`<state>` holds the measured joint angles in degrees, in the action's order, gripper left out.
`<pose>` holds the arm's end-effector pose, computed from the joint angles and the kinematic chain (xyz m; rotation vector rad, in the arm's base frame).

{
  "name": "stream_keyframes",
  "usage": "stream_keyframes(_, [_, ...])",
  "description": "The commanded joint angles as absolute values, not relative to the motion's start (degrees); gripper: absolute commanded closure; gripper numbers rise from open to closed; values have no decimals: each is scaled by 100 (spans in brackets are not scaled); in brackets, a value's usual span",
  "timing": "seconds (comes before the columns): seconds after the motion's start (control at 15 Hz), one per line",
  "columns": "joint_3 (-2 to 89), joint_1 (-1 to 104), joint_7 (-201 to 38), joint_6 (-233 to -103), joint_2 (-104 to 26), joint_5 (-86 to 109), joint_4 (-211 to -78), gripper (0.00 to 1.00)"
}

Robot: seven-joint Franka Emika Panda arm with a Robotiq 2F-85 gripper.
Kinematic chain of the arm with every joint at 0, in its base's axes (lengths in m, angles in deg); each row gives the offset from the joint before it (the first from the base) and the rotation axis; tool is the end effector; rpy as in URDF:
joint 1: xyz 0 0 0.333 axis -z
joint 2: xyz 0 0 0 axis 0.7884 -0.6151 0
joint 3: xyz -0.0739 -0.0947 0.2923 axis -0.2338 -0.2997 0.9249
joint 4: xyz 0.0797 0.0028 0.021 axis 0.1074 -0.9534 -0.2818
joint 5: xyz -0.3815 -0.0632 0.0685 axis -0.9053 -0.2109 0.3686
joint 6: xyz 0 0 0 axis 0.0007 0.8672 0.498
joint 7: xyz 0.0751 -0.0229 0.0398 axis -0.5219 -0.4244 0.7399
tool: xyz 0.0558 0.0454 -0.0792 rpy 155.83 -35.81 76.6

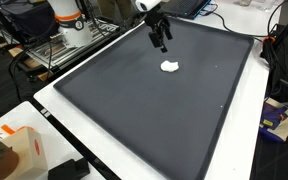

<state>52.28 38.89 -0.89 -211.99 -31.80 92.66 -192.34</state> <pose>0.4711 0.0624 0.2545 -2.8944 -0.4124 -0.7616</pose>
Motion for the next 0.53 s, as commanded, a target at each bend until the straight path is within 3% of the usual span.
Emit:
stream_keyframes(0.0, [5221,3889,-183,-21199,-3179,9200,-19224,0])
stream_keyframes(0.47, [5026,3705,-1385,-21197,-3446,8320,-19287,0])
